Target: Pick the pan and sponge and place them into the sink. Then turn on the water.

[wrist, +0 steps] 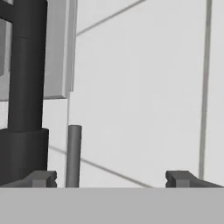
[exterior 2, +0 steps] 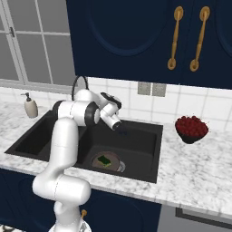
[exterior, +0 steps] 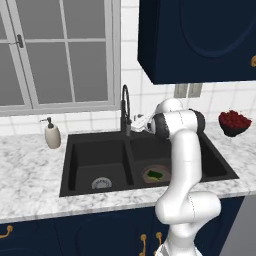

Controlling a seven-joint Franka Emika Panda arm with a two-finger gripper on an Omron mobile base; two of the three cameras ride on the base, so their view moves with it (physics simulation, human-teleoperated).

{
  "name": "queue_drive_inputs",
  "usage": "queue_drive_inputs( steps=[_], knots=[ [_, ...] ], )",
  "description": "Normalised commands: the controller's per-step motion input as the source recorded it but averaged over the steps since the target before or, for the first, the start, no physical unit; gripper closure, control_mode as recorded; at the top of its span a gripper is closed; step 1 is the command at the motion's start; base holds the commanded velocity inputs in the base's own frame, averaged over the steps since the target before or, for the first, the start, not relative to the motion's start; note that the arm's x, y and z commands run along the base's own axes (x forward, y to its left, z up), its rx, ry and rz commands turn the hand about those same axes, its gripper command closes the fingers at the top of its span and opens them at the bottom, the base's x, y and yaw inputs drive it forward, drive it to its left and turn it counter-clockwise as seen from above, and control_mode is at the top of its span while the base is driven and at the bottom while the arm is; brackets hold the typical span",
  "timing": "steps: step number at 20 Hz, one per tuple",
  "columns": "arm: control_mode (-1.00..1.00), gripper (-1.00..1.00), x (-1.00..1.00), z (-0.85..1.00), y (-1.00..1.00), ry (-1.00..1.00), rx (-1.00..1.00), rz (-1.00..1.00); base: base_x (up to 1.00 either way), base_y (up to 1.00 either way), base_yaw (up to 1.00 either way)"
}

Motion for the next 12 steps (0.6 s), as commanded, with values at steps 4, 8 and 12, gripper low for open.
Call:
queue_drive_inputs(
  steps=[4, 8, 12],
  knots=[
    [-1.0, -1.0, 0.22, 0.05, 0.17, 0.0, 0.0, 0.0, 0.0, 0.0, 0.0],
    [-1.0, -1.0, 0.46, 0.0, 0.02, 0.0, 0.0, 0.0, 0.0, 0.0, 0.0],
    [-1.0, -1.0, 0.34, 0.0, 0.29, 0.0, 0.0, 0.0, 0.0, 0.0, 0.0]
  ],
)
